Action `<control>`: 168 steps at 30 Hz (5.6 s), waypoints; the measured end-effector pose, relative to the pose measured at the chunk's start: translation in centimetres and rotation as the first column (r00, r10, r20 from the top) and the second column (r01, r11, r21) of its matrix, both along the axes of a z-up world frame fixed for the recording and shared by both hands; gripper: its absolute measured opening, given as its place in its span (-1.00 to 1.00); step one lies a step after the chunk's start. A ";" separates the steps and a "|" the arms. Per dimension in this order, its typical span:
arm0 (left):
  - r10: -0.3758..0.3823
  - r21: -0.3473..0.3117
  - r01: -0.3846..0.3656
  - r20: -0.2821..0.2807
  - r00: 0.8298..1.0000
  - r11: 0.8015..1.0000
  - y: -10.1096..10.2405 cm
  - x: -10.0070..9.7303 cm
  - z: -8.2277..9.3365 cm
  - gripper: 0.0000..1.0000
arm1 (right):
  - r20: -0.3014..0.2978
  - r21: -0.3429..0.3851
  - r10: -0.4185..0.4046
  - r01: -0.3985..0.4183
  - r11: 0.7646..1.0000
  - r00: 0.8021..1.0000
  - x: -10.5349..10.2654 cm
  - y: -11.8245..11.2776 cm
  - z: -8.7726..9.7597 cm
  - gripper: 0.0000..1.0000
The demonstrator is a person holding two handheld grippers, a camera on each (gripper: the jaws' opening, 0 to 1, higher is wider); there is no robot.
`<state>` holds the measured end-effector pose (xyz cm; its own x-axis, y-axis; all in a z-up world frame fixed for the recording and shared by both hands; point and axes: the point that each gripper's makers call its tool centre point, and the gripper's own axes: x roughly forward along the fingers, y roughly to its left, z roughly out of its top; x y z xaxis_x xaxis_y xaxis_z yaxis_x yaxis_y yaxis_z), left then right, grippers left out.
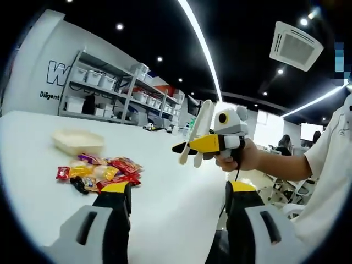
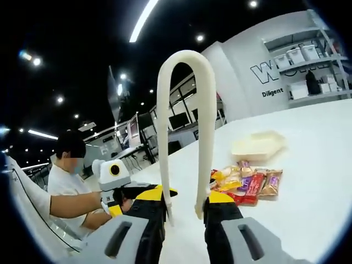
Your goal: Place the target food into the container with the food tongs after gripping and lifting it, then release it inside without dropping or visibly crushing the food.
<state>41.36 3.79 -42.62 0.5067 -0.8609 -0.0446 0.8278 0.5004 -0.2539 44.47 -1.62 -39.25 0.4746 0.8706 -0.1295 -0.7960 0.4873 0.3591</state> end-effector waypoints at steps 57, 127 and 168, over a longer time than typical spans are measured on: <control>0.362 0.302 -0.379 0.113 0.925 0.875 5.0 2.3 -2.4 0.66 | 0.041 -0.215 0.030 -0.020 0.976 0.999 6.9 4.0 -4.5 -0.60; 0.362 0.249 -0.378 0.109 0.926 0.892 7.1 2.3 -2.8 0.62 | 0.002 -0.443 0.007 -0.005 0.896 1.000 7.6 5.4 -9.1 -0.63; 0.334 0.245 -0.348 0.099 0.937 0.905 5.9 2.0 -2.9 0.70 | -0.016 -0.442 -0.002 -0.005 0.897 1.000 5.6 3.8 -9.0 -0.63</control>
